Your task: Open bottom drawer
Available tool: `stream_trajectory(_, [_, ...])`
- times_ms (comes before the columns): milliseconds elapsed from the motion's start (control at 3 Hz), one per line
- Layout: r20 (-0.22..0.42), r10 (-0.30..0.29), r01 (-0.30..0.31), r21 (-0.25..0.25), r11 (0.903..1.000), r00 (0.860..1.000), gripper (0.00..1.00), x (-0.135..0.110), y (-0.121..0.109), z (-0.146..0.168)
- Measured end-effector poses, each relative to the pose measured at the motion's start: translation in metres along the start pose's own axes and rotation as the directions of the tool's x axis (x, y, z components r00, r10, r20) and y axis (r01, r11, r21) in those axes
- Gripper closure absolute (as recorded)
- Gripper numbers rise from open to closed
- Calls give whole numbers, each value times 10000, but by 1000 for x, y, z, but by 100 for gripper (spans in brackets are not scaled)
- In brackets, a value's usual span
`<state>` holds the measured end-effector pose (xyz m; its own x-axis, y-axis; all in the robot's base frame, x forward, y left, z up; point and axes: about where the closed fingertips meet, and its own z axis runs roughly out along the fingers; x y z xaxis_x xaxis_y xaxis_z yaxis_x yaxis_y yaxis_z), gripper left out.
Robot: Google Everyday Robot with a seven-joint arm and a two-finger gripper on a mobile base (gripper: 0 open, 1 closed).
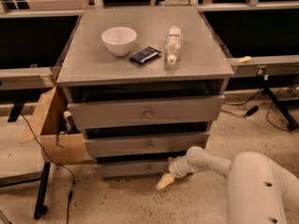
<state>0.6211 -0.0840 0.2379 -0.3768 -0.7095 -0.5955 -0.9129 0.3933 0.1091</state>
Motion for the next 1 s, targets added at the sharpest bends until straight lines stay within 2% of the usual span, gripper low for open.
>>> stream_trajectory(333, [478,-237,213,508,9985,9986,0,-7,0,-2])
stream_trajectory(1000, [525,-507,452,1018,9938,9973,0,-12,-13,18])
